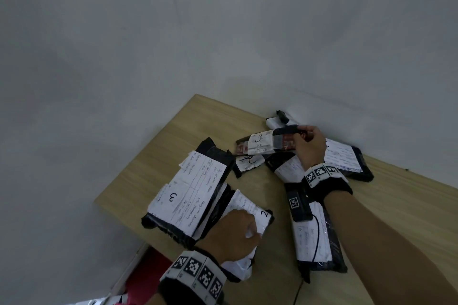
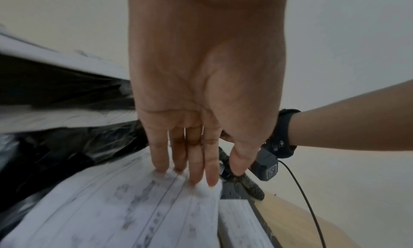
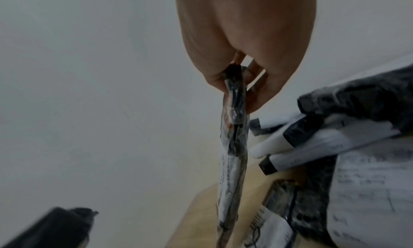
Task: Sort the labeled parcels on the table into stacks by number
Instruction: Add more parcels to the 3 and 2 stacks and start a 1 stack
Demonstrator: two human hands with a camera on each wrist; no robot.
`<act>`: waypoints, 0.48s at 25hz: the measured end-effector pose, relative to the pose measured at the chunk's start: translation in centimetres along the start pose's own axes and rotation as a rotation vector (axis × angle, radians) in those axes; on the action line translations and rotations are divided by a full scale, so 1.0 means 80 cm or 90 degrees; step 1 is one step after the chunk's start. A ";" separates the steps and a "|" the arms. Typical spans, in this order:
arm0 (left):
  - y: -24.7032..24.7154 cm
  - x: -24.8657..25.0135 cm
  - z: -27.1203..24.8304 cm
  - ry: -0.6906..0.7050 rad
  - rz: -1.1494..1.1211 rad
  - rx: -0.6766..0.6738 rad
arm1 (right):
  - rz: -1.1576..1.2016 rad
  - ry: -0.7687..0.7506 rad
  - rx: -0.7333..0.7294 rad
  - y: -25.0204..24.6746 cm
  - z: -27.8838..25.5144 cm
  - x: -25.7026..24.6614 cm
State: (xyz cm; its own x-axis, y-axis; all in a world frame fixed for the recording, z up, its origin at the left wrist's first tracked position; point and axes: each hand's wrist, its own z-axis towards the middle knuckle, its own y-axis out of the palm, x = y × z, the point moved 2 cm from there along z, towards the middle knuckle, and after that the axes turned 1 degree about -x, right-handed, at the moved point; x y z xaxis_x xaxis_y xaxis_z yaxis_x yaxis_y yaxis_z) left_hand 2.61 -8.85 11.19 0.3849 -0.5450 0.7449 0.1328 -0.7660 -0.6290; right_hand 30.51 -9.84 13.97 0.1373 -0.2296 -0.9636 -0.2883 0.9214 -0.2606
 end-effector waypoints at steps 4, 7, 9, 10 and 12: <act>-0.017 0.004 0.006 -0.029 -0.051 0.011 | 0.154 0.012 -0.014 0.013 0.006 -0.020; -0.033 0.010 0.010 0.009 -0.011 0.182 | 0.205 0.020 0.007 0.031 0.015 -0.031; -0.046 0.024 0.015 0.022 0.017 0.310 | 0.241 0.028 0.015 0.032 0.015 -0.032; -0.054 0.032 0.022 0.027 0.046 0.359 | 0.258 0.039 0.014 0.031 0.017 -0.030; -0.070 0.040 0.037 0.036 0.108 0.425 | 0.288 0.071 -0.004 0.032 0.017 -0.028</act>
State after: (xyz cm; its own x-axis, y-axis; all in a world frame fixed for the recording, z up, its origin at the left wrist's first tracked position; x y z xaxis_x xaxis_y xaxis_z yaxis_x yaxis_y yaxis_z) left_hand 5.83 -5.29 16.46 0.4042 -0.6691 0.6237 0.6158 -0.3051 -0.7264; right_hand 30.78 -6.53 15.57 -0.1060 0.1618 -0.9811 -0.3018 0.9349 0.1868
